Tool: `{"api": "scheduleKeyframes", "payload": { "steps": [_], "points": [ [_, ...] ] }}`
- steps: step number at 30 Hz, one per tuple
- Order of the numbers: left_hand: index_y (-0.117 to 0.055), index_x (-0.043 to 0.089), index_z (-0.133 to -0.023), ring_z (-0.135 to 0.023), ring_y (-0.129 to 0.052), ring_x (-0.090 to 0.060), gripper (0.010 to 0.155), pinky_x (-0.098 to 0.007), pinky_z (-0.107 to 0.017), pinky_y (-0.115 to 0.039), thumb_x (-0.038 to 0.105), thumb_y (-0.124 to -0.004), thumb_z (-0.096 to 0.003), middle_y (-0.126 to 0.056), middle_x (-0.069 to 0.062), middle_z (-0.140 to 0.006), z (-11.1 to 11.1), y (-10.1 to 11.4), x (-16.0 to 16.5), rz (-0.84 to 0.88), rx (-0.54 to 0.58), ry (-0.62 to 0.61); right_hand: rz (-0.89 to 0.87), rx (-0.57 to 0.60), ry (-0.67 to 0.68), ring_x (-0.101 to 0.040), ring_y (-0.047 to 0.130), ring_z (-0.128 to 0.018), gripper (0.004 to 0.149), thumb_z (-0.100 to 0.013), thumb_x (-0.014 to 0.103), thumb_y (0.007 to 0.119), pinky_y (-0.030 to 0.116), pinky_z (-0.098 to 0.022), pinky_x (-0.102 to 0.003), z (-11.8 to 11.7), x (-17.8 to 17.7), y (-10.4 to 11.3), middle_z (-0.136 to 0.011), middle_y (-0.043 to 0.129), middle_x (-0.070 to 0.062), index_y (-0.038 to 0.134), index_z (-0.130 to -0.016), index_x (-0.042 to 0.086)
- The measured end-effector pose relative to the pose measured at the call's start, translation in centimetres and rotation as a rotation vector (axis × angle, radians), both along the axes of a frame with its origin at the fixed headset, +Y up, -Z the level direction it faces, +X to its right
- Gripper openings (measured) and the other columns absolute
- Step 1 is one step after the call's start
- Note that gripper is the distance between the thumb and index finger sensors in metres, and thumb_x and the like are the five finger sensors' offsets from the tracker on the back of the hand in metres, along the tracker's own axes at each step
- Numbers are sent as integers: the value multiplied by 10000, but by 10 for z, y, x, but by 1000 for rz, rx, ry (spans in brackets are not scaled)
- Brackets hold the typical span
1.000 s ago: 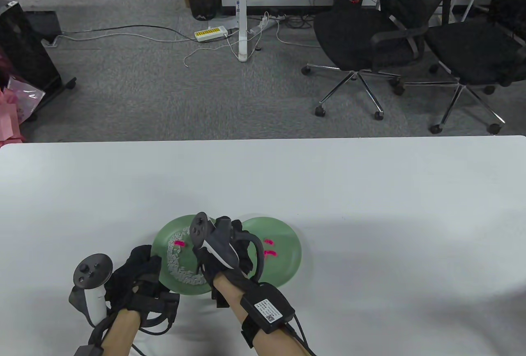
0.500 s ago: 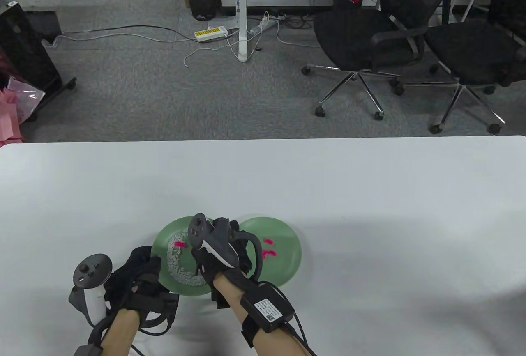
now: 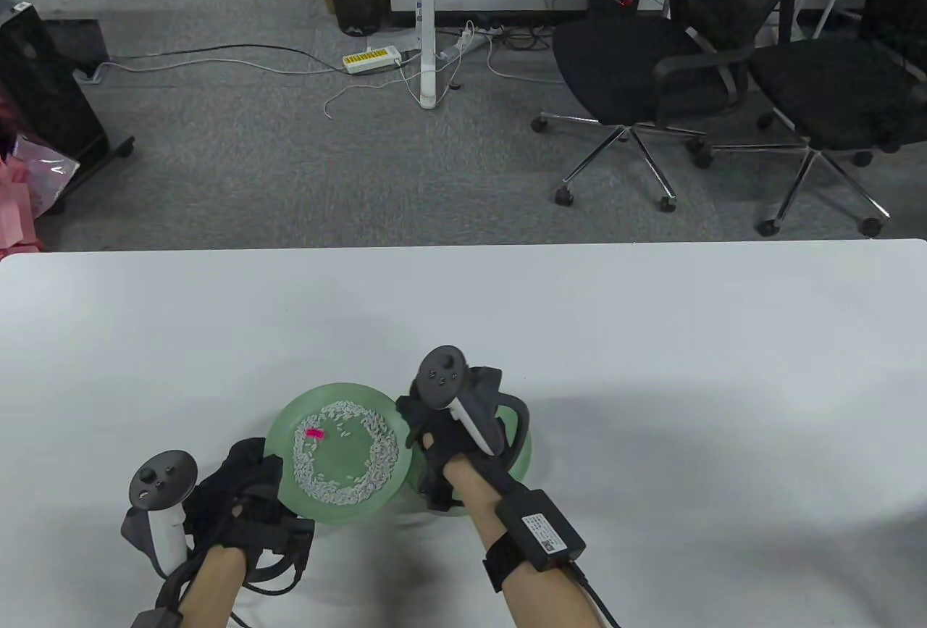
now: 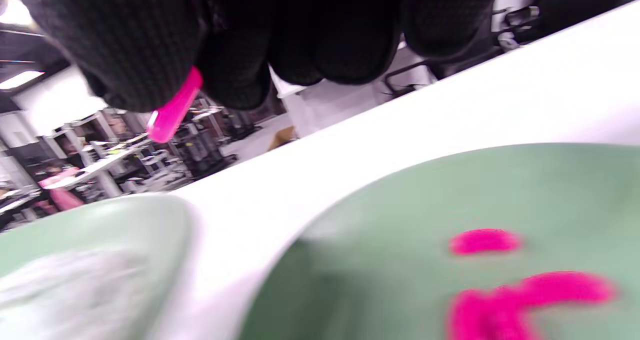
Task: Pick gummy candy with hand pinch into plate
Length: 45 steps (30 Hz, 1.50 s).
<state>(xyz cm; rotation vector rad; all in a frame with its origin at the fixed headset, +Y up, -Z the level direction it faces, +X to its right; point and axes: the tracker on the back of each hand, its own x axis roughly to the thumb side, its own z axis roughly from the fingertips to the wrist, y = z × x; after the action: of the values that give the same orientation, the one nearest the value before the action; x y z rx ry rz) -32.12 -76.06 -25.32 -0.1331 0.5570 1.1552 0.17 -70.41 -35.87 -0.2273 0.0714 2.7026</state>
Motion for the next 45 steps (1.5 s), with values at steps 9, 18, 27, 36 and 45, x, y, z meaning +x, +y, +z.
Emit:
{"api": "scheduleKeyframes", "payload": {
  "steps": [9, 18, 27, 36, 45],
  "points": [
    [-811, 185, -905, -114, -1103, -264, 506, -324, -96, -934, 311, -824, -415, -1027, -60, -672, -2, -1, 2, 1, 0, -12, 118, -105, -60, -266, 811, -768, 412, -325, 440, 898, 687, -621, -511, -6, 36, -36, -887, 810, 38, 961, -681, 242],
    [-811, 183, -906, -115, -1103, -264, 507, -324, -97, -934, 310, -824, -415, -1027, -59, -673, -2, -2, 2, 4, -1, -22, 237, -146, -29, -267, 814, -766, 409, -332, 439, 893, 685, -624, -511, -9, 16, -49, -882, 816, 37, 970, -680, 238],
    [-807, 189, -908, -123, -1105, -267, 507, -325, -102, -935, 310, -821, -416, -1024, -56, -680, -3, -4, 1, 4, -6, -26, 140, 19, -6, -267, 791, -793, 537, -338, 539, 823, 690, -622, -492, 5, -9, -13, -944, 771, 22, 906, -790, 261],
    [-804, 189, -907, -123, -1111, -262, 509, -322, -101, -941, 315, -826, -415, -1022, -57, -681, -1, -3, 5, -23, -2, -41, 45, -22, 118, -269, 807, -787, 525, -335, 545, 835, 699, -619, -492, 26, -101, 5, -933, 793, 23, 911, -775, 270],
    [-804, 196, -906, -122, -1111, -262, 508, -321, -100, -941, 317, -827, -414, -1022, -53, -682, 0, 3, 7, -36, 20, -57, 207, -78, 106, -265, 816, -774, 439, -338, 492, 871, 701, -616, -494, 18, -131, -2, -909, 815, 30, 949, -716, 285]
  ]
}}
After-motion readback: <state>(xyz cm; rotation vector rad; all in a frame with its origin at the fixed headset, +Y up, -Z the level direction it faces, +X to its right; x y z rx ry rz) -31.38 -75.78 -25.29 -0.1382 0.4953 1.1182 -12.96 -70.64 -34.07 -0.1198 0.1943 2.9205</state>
